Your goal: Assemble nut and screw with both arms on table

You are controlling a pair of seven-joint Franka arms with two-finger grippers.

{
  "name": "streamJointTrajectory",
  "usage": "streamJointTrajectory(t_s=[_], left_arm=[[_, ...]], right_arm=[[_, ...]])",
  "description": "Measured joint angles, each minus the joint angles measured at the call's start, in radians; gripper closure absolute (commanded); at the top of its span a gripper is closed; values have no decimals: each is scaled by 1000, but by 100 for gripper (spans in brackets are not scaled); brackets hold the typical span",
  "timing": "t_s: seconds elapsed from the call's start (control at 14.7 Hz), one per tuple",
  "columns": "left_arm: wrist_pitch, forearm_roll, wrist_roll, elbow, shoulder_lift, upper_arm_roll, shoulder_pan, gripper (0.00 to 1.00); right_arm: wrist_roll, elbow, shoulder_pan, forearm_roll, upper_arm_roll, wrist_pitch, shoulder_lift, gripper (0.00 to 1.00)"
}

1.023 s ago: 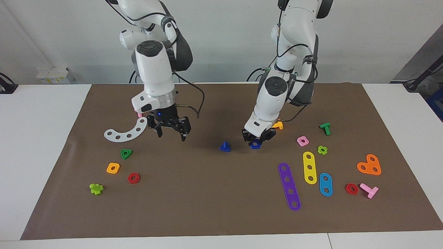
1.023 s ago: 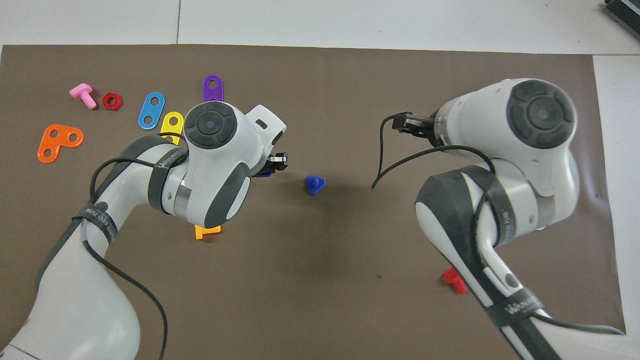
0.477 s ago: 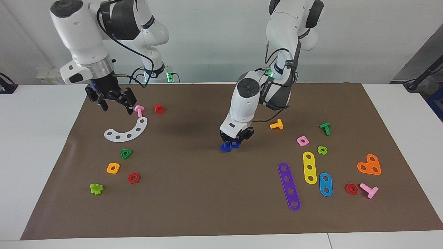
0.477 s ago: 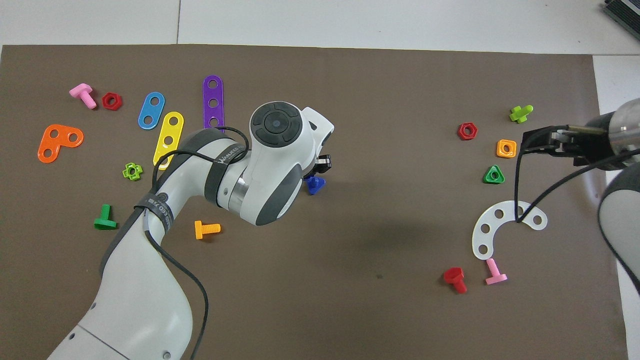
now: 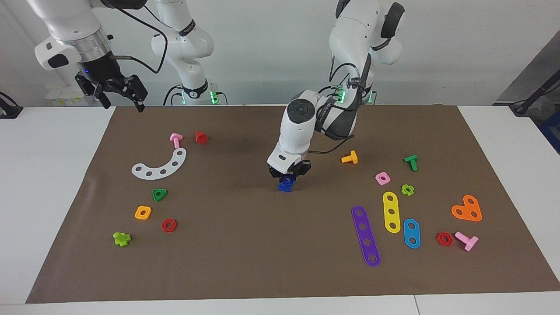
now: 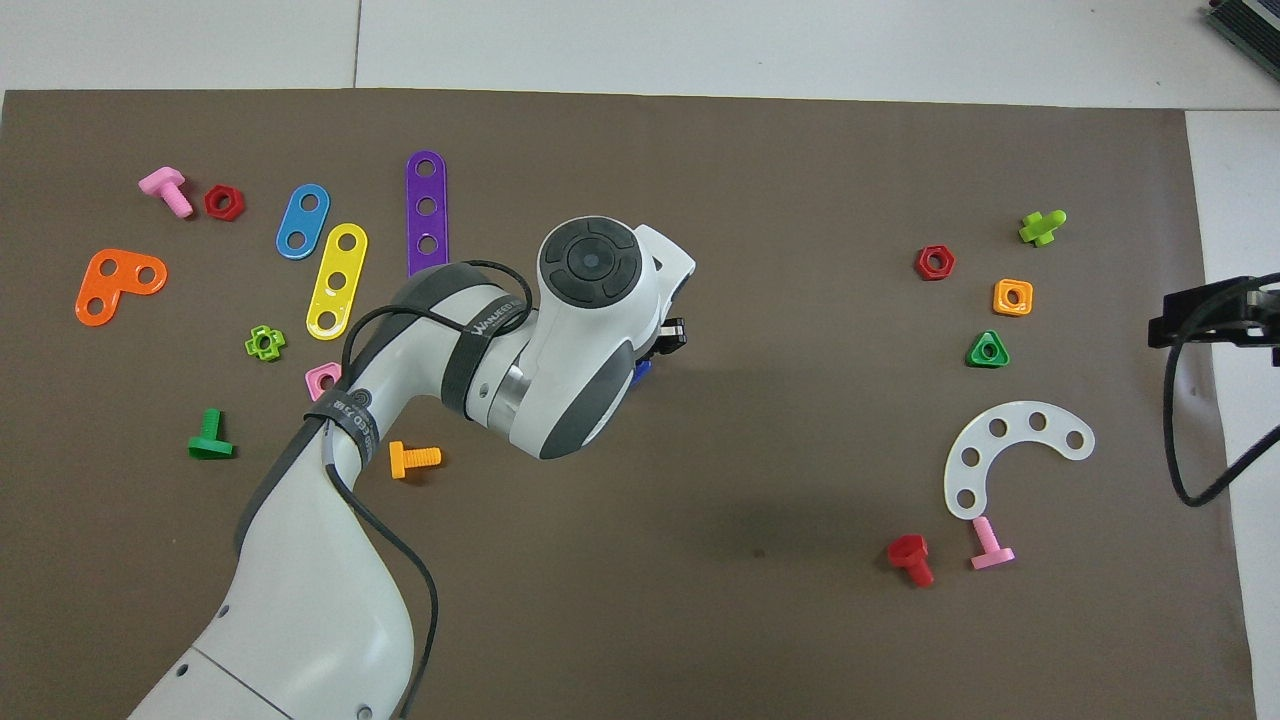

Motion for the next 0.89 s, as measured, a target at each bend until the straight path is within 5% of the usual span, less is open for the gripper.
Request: streamJointTrajectory(t_s=[0.89], left_arm=[[-8,0,0,-3,16,1,-11,100]], right_arm=[[23,-69,0,0,6,-8,-27,0]])
